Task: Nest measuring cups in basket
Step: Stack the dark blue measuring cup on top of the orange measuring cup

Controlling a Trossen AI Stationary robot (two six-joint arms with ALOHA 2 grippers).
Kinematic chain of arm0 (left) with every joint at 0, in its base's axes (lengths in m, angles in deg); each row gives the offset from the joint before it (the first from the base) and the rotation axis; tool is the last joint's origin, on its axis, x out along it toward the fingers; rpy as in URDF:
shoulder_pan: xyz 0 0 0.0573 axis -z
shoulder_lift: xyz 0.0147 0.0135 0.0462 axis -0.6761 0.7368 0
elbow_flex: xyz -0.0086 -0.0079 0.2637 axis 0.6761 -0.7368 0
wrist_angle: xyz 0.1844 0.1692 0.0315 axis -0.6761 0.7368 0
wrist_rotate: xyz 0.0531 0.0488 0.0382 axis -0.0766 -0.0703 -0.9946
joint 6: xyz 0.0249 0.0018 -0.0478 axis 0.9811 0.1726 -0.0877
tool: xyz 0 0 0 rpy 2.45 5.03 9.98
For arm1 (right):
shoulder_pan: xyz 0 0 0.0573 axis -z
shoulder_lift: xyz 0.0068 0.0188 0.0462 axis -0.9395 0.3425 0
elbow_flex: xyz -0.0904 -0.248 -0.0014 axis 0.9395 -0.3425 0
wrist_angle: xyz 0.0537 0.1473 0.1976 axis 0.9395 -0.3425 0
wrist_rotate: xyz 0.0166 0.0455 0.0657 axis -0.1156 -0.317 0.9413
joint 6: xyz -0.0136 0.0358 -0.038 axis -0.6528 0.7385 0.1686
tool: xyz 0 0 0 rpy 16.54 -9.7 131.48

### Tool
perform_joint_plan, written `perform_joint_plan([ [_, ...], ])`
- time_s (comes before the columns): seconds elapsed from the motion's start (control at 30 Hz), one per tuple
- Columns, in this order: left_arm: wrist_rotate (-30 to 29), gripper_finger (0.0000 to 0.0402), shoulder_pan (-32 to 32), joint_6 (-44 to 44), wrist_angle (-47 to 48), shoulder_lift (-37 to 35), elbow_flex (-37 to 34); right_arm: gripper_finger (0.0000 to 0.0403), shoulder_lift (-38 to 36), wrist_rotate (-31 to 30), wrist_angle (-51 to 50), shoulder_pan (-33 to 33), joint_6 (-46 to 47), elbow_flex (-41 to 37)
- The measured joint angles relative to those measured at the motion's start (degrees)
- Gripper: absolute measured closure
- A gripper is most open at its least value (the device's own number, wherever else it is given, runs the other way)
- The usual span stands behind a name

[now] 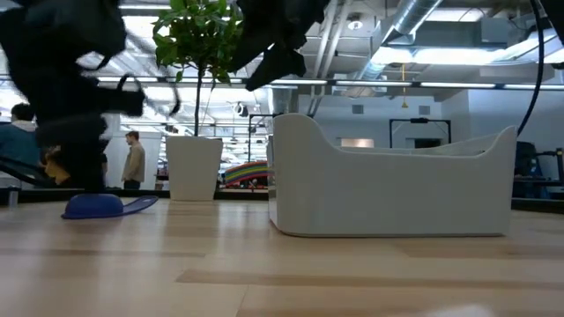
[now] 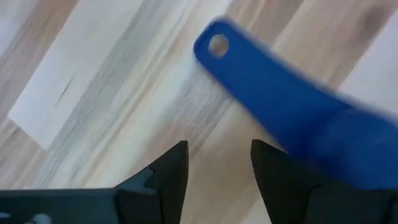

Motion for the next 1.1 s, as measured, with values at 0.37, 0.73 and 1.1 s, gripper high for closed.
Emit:
perform_joint_plan([
  [0.37, -0.85, 0.0237, -0.46, 3.45, -10.14, 1.52, 1.74, 0.0113, -1.71, -0.19, -6.01, 0.67, 0.05, 0.0],
  [0.73, 6.97, 0.0237, 1.42, 1.08, -25.05, 9.2, 1.87, 0.0112, -1.78, -0.19, -9.58, -1.01, 0.09, 0.0],
  [1.1, 18.28, 0.0237, 4.7, -0.67, -45.15, 10.0, 2.98, 0.0112, -2.7, -0.26, -15.27, -1.25, 0.09, 0.0],
])
